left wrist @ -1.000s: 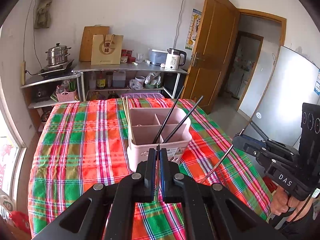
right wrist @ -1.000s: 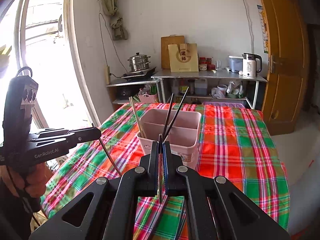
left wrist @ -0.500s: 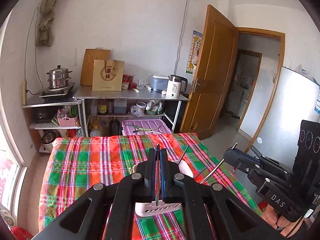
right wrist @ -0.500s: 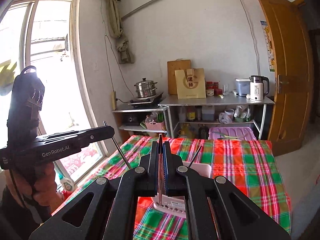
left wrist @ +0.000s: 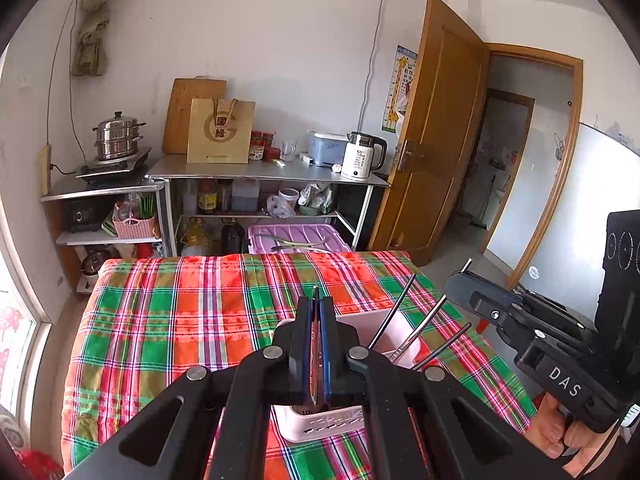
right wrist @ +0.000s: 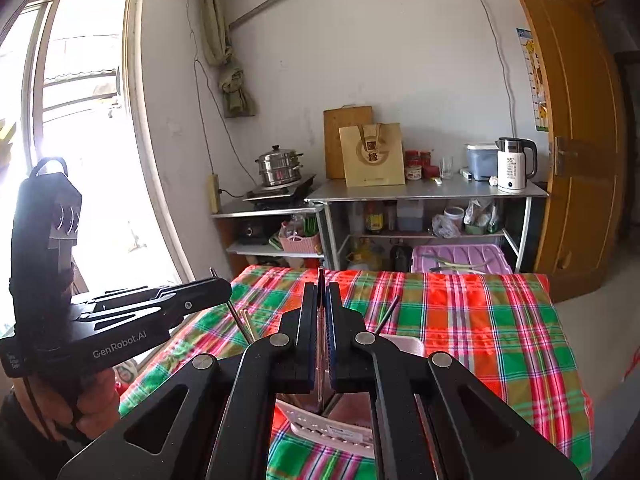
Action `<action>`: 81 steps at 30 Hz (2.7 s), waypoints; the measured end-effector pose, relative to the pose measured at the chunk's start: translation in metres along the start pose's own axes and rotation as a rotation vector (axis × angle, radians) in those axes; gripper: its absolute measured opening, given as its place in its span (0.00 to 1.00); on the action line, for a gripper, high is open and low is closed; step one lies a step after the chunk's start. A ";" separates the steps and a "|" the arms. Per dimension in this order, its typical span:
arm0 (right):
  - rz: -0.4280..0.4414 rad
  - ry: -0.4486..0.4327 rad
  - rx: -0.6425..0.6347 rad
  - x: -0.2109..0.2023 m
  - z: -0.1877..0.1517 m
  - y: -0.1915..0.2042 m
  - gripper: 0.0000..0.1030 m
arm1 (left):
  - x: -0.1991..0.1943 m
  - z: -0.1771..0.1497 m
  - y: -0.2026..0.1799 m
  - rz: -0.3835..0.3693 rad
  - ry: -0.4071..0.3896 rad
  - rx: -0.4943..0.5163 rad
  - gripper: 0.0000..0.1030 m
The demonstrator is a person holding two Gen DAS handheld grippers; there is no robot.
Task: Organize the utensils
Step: 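Lower both chopsticks into the basket compartments and open both tools, then withdraw both open tools back toward the loose chopsticks on the cloth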
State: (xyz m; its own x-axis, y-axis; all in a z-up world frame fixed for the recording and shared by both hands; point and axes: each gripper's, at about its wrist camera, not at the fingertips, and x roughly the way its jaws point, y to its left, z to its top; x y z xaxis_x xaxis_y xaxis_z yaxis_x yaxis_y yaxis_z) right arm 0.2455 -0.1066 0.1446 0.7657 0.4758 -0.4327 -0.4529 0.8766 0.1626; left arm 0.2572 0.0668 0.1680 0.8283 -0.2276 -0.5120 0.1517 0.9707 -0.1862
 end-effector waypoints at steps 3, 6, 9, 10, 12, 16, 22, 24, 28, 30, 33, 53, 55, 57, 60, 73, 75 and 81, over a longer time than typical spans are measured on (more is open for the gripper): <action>-0.004 0.032 -0.003 0.009 -0.005 -0.002 0.04 | 0.008 -0.008 0.002 0.000 0.018 0.003 0.03; -0.007 0.061 -0.010 0.014 -0.010 -0.003 0.04 | 0.015 -0.017 0.003 0.005 0.037 0.009 0.03; -0.009 0.078 -0.015 0.017 -0.015 -0.004 0.04 | 0.021 -0.024 0.004 0.010 0.056 0.009 0.03; -0.013 0.081 -0.016 0.017 -0.017 -0.004 0.04 | 0.023 -0.026 0.005 0.015 0.061 0.009 0.03; -0.014 0.094 -0.013 0.019 -0.019 -0.005 0.04 | 0.026 -0.030 0.008 0.017 0.072 0.005 0.03; -0.017 0.103 -0.016 0.017 -0.024 -0.005 0.04 | 0.027 -0.036 0.012 0.019 0.081 -0.007 0.04; -0.020 0.096 -0.016 0.010 -0.026 -0.005 0.11 | 0.026 -0.041 0.014 0.020 0.085 -0.013 0.04; -0.022 0.089 -0.013 0.004 -0.026 -0.006 0.12 | 0.023 -0.043 0.014 0.019 0.077 -0.014 0.04; -0.034 0.064 -0.023 -0.011 -0.029 -0.005 0.18 | 0.007 -0.048 0.010 0.034 0.042 -0.009 0.12; -0.042 0.044 -0.029 -0.023 -0.032 -0.005 0.25 | -0.005 -0.053 0.006 0.034 0.008 -0.003 0.13; -0.043 0.022 -0.031 -0.041 -0.039 -0.005 0.26 | -0.027 -0.064 0.001 -0.013 -0.064 0.007 0.21; -0.128 0.060 0.047 -0.144 -0.155 -0.017 0.27 | -0.086 -0.203 -0.047 0.000 0.021 0.003 0.49; -0.127 0.093 0.057 -0.147 -0.169 -0.017 0.27 | -0.085 -0.214 -0.052 0.025 0.047 0.002 0.49; -0.133 0.118 0.060 -0.150 -0.180 -0.017 0.27 | -0.085 -0.225 -0.056 0.030 0.064 0.003 0.49; -0.139 0.146 0.071 -0.154 -0.196 -0.018 0.27 | -0.084 -0.237 -0.063 0.054 0.076 0.018 0.49; -0.156 0.185 0.101 -0.145 -0.210 -0.031 0.27 | -0.060 -0.251 -0.081 0.028 0.156 0.026 0.48; -0.156 0.191 0.104 -0.142 -0.211 -0.032 0.27 | -0.055 -0.251 -0.081 0.017 0.171 0.015 0.48; -0.174 0.213 0.110 -0.133 -0.212 -0.039 0.27 | -0.038 -0.246 -0.085 -0.005 0.202 0.015 0.48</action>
State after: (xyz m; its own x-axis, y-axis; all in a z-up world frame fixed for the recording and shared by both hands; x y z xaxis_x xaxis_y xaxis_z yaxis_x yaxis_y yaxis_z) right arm 0.0644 -0.2188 0.0074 0.7090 0.3022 -0.6372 -0.2624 0.9517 0.1594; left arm 0.0801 -0.0259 -0.0033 0.7024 -0.2419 -0.6694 0.1647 0.9702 -0.1778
